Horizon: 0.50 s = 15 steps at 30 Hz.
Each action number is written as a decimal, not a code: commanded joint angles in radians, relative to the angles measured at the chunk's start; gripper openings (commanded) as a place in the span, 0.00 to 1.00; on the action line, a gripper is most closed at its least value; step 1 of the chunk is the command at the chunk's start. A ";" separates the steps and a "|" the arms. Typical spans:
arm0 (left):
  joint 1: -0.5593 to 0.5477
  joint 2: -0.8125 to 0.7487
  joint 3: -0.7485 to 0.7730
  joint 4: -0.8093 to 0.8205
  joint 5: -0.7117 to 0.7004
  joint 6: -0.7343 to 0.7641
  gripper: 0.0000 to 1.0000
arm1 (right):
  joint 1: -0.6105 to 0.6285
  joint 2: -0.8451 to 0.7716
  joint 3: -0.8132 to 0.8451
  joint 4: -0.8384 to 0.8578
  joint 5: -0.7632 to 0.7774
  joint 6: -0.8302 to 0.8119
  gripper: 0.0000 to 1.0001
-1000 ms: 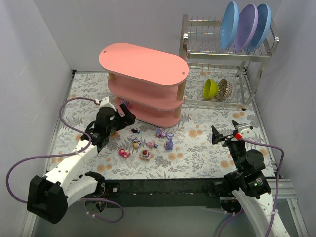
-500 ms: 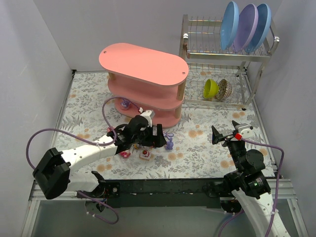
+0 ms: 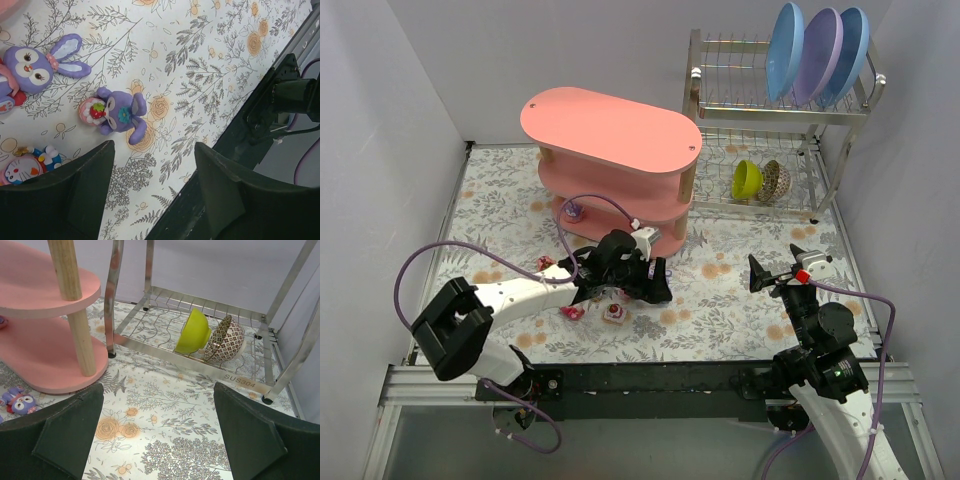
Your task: Place and organize the plastic toys onto the shelf
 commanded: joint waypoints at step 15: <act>-0.004 0.018 0.018 0.120 -0.004 0.063 0.42 | 0.005 -0.204 0.006 0.039 -0.004 -0.002 0.98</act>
